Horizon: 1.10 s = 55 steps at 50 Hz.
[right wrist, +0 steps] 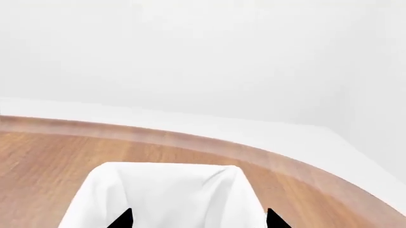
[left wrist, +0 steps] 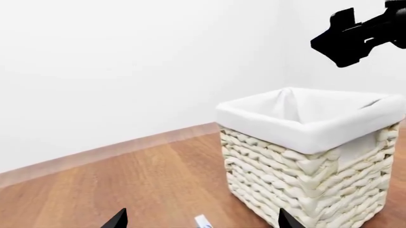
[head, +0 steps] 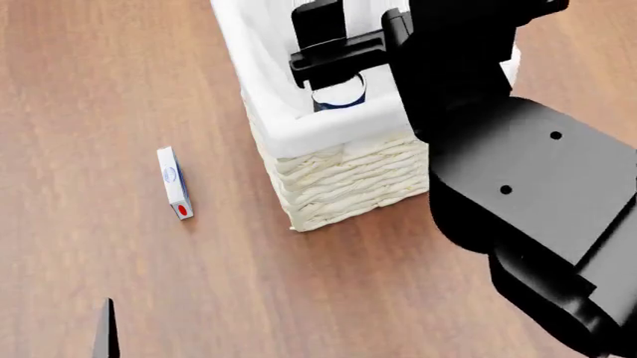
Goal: Pick up the alphabet soup and the cream cheese box, and put them in the basket.
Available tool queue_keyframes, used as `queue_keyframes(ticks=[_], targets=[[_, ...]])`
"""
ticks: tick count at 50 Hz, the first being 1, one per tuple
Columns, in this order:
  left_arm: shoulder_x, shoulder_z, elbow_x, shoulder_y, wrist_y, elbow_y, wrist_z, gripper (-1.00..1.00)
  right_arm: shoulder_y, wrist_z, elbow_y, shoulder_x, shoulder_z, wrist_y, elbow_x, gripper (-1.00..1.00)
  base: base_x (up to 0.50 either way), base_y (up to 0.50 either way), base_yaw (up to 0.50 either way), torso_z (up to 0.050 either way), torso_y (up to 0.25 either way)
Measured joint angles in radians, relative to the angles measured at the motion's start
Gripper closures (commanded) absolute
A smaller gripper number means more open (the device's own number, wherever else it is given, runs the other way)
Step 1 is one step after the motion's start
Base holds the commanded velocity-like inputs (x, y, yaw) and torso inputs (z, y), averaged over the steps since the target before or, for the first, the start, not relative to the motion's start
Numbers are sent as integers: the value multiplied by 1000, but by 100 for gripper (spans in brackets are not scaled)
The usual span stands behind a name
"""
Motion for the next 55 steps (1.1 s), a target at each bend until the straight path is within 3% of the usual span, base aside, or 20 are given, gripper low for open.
queue_keyframes(ticks=[21,37,55], targets=[[5,17,-3,-28,-11,-13,12,-100,-267,250,-390,207,-26,-165,-161,-100,0,0,0,0,0],[6,25,-3,-45,-19,-19,16,-100,-432,322,-455,240,-81,-248,-274,-100,0,0,0,0,0],[18,29,-24,-87,9,-118,35,-100,-494,333,-450,241,-98,-283,-303,-100,0,0,0,0,0]])
